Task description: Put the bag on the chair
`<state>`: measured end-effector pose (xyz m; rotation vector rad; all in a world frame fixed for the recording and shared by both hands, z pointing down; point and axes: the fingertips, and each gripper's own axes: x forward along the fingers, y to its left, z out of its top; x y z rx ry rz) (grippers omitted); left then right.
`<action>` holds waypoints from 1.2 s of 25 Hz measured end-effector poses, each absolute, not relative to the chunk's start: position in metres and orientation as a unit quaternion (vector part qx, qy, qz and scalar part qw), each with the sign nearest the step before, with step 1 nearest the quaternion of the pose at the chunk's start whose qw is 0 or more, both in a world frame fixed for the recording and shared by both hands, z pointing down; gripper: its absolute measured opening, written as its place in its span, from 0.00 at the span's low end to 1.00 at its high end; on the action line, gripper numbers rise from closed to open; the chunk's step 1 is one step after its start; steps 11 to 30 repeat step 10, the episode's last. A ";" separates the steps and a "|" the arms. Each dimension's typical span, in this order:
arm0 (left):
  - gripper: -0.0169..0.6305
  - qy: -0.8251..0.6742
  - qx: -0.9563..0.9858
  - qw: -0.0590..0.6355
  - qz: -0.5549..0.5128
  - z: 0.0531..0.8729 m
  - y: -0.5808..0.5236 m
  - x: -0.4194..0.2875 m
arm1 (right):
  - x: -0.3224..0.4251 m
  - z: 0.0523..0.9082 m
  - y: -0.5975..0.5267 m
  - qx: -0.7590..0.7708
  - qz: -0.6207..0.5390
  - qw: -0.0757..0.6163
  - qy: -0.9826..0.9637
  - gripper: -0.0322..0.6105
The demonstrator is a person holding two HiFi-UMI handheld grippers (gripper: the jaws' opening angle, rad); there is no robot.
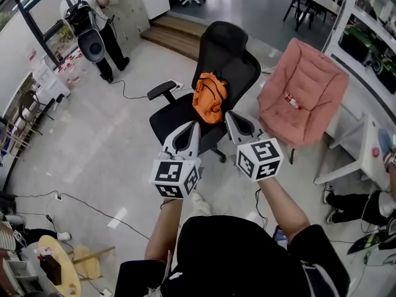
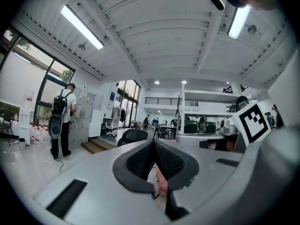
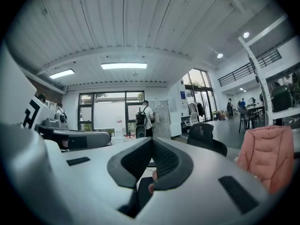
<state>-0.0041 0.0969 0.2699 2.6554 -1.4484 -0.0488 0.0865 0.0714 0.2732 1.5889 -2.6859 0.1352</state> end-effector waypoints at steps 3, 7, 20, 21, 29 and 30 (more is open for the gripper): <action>0.04 -0.479 0.876 0.058 -0.017 0.270 0.104 -0.002 | 0.089 0.277 0.078 0.507 0.047 0.011 -0.861 0.05; 0.04 -0.480 0.875 0.058 -0.016 0.268 0.111 -0.001 | 0.091 0.279 0.084 0.505 0.057 0.012 -0.861 0.05; 0.04 -0.481 0.874 0.058 -0.017 0.264 0.117 -0.001 | 0.093 0.276 0.090 0.505 0.058 0.012 -0.861 0.05; 0.04 -0.481 0.874 0.058 -0.017 0.264 0.117 -0.001 | 0.093 0.276 0.090 0.505 0.058 0.012 -0.861 0.05; 0.04 -0.481 0.874 0.058 -0.017 0.264 0.117 -0.001 | 0.093 0.276 0.090 0.505 0.058 0.012 -0.861 0.05; 0.04 -0.481 0.874 0.058 -0.017 0.264 0.117 -0.001 | 0.093 0.276 0.090 0.505 0.058 0.012 -0.861 0.05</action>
